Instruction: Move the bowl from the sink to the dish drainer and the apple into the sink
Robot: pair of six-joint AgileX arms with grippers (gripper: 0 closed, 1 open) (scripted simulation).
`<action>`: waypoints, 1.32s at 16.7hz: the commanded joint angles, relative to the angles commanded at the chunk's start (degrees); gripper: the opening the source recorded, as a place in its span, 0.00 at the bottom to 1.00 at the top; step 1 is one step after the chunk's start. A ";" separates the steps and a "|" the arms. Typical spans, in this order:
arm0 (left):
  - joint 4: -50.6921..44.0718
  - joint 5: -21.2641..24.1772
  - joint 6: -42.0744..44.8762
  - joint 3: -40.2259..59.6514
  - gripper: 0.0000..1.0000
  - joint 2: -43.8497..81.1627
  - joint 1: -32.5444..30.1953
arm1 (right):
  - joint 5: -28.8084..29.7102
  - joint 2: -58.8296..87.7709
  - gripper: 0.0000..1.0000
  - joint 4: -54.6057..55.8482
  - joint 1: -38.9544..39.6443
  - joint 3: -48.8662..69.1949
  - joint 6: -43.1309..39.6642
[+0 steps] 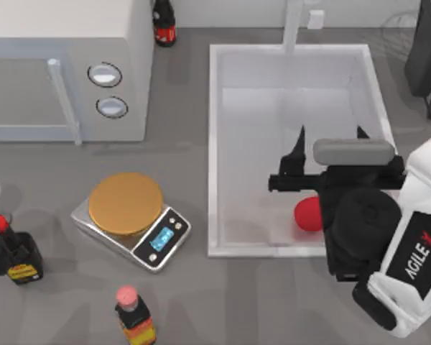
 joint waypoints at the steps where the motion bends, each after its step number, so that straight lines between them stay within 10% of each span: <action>1: 0.00 0.00 0.00 0.00 1.00 0.00 0.00 | 0.00 0.00 1.00 0.00 0.00 0.00 0.00; 12: 0.00 0.00 0.00 0.00 1.00 0.00 0.00 | -1.96 -3.54 1.00 -3.47 -2.84 -2.27 -0.01; 22: 0.00 0.00 0.00 0.00 1.00 0.00 0.00 | -20.03 -53.64 1.00 -46.45 -24.38 -20.93 -0.25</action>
